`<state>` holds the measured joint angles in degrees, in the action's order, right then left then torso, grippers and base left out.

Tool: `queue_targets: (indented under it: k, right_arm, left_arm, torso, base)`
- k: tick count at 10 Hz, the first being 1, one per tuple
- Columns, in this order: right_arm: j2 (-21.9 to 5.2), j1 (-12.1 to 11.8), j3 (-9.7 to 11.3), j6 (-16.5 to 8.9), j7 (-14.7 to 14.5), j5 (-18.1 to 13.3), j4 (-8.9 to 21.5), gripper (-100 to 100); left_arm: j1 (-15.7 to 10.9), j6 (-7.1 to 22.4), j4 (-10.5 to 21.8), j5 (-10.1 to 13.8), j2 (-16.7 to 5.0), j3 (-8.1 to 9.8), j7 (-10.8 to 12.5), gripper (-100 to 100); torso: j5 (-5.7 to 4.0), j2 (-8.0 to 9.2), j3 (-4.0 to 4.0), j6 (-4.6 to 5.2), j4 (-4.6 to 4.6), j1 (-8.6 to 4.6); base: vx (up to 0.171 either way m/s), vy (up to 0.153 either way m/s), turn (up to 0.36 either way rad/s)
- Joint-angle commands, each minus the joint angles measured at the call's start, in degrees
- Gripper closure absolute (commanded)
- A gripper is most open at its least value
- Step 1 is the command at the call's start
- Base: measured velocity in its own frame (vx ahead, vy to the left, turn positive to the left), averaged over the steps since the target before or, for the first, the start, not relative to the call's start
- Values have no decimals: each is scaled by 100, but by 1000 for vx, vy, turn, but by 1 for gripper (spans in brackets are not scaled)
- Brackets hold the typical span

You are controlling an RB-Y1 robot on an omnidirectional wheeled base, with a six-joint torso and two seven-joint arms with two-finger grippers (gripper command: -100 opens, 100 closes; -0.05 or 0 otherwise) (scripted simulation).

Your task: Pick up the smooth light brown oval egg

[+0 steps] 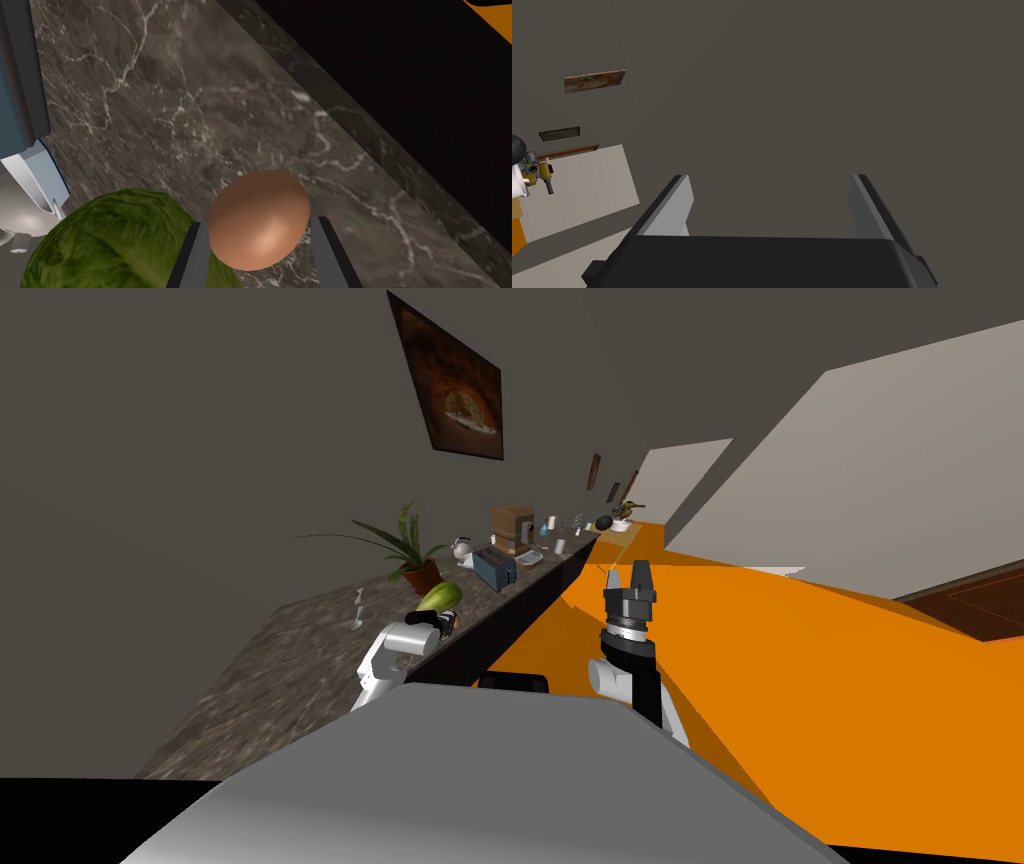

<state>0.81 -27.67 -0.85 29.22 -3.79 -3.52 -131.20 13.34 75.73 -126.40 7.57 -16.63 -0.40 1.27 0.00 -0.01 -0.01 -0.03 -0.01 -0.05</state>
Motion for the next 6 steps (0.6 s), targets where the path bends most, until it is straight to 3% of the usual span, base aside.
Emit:
queue_targets:
  k: [1, 2, 4, 5, 6]
  right_arm:
    - [0, 0, 0, 0, 0, 0, 0, 0]
    - [0, 0, 0, 0, 0, 0, 0, 0]
    - [0, 0, 0, 0, 0, 0, 0, 0]
    - [0, 0, 0, 0, 0, 0, 0, 0]
    - [0, 0, 0, 0, 0, 0, 0, 0]
  left_arm:
    - [0, 0, 0, 0, 0, 0, 0, 0]
    - [76, 95, -164, 29, -22, 11, 5, 100]
    - [125, 264, -380, 49, -44, 16, 21, 100]
    - [105, 216, -323, 29, -29, 4, 22, 100]
    - [108, 239, -337, 31, -31, 5, 24, 0]
  torso:
    - [0, 0, 0, 0, 0, 0]
    - [0, 0, 0, 0, 0, 0]
    - [-1, 6, 4, -1, 1, -3]
    - [-2, 8, 5, -1, 2, -5]
    - [-1, 5, 3, 0, 2, -3]
  base:
    - [0, 0, 0]
    - [-3, -2, 17]
    - [-7, -6, 17]
    - [0, 0, 0]
    - [0, 0, 0]
